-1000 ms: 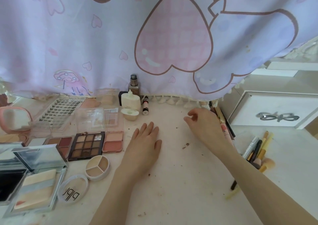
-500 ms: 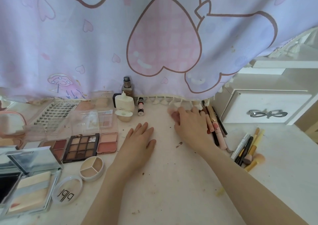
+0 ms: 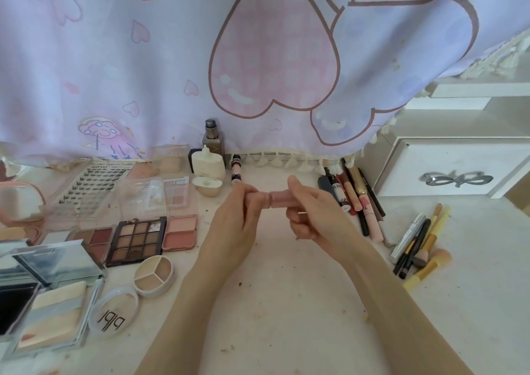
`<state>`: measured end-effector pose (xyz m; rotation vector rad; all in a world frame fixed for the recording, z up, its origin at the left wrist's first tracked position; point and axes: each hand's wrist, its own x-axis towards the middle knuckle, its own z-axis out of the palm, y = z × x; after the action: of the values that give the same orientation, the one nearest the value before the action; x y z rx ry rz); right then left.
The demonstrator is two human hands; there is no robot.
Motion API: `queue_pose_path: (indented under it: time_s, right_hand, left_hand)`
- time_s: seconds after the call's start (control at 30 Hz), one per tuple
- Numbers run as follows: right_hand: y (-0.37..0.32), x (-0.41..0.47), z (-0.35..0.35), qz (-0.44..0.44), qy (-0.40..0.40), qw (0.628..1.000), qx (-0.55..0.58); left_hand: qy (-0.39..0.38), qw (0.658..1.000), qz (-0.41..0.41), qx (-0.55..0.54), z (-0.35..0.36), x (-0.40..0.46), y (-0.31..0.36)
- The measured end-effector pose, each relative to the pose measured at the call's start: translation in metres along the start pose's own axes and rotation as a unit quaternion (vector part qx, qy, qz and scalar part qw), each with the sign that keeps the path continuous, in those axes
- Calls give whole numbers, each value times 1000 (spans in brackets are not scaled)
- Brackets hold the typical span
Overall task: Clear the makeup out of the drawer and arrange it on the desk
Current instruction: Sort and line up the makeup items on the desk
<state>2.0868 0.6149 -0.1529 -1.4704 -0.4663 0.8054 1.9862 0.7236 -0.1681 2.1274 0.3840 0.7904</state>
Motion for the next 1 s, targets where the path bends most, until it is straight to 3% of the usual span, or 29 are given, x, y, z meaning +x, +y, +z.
queue_pose_path:
  time_s: [0.17,0.3,0.43,0.53,0.6,0.67,0.73,0.8,0.9,1.0]
  right_hand:
    - [9,-7,21,-36,4,999,29]
    - [20,-12,32,-205,17,970,-126]
    - [33,-10,28,-304,21,914,-267]
    - [26,-10,28,-230,80,954,-174]
    - [19,-7,21,-120,114,985,-48]
    - [13,-6,9,-32,99,993,60]
    - [10,-7,4,0,73,993,92]
    - [12,-8,5,5,54,995,79]
    - [14,-9,12,-46,41,998,25]
    - [22,-9,13,-186,66,953,-228]
  left_hand:
    - [92,990,-91,-51,5,3,0]
    - [112,975,-139,-129,0,7,-9]
    - [56,952,-231,-194,-1,8,-8]
    - [40,983,-147,-104,-5,6,-8]
    - [17,988,-65,-138,-7,5,-5]
    - [-27,985,-3,-169,-7,4,-6]
    - [-39,986,38,-159,-7,5,-9]
    - [-23,989,39,-142,-7,4,-9]
    - [-8,991,-29,-134,-8,7,-12]
    - [-15,992,-117,-35,-4,7,-19]
